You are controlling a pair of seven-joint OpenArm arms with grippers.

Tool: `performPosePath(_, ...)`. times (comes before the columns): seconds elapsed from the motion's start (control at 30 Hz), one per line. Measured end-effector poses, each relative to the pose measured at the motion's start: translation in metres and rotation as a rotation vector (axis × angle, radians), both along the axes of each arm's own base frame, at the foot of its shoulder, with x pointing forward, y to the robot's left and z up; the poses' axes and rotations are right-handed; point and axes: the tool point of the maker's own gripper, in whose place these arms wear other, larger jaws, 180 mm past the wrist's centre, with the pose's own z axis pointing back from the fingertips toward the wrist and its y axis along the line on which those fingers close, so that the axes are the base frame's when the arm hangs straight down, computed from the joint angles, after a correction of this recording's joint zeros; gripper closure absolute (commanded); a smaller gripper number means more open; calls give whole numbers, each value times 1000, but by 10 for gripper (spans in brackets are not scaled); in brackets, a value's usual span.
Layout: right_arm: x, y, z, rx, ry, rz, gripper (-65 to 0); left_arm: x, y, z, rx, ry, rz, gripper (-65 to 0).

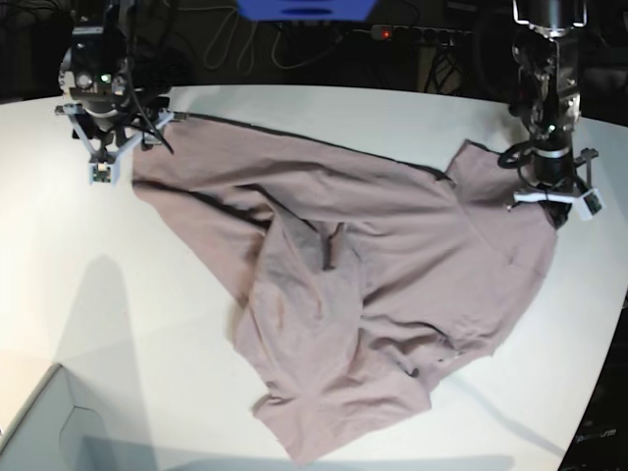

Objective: Layout the t-shirt on the table in an organized manner, then fold the t-shirt properly
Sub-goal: 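Grasp the shirt's bunched edge with the left gripper and pull it outward, then grasp the shirt corner with the right gripper and pull it outward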

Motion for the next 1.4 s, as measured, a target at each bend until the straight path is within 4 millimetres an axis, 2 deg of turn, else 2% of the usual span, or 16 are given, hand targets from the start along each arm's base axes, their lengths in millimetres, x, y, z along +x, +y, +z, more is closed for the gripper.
performPosePath(0.13, 2, -4, -1, -10, 3, 5, -372, -47, 15, -19, -14, 68, 81, 0)
performPosePath(0.23, -2, -2, -3, -7, 13, 9, -372, -64, 21, -26, -22, 89, 125, 0)
performPosePath(0.3, 2, 4, -3, 1, 5, 22, -372, -69, 26, -26, -30, 80, 163, 0)
performPosePath(0.43, 22, 18, 5, 15, -69, 61, -372, -80, 37, -24, -33, 76, 210, 0)
performPosePath(0.57, 38, 17, 14, 5, -128, 68, -373, -86, 37, -28, -33, 90, 214, 0)
performPosePath(0.63, 54, 20, 22, 8, -166, 93, -373, -85, 37, -28, -34, 90, 214, 0)
performPosePath(0.77, 94, 46, 43, 29, -241, 289, -373, -84, 36, -27, -34, 88, 213, 0)
performPosePath(0.83, 112, 58, 47, 47, -264, 343, -373, -85, 36, -28, -34, 90, 212, 0)
performPosePath(0.93, 137, 76, 33, 75, -237, 388, -373, -85, 37, -27, -32, 88, 214, 0)
performPosePath(1.07, 155, 92, 0, 111, -140, 431, -373, -85, 36, -28, -35, 91, 213, 0)
performPosePath(1.23, 155, 106, -30, 146, -42, 446, -373, -90, 36, -30, -33, 100, 214, 0)
performPosePath(1.4, 157, 119, -37, 178, -43, 445, -371, -89, 36, -30, -34, 98, 214, 0)
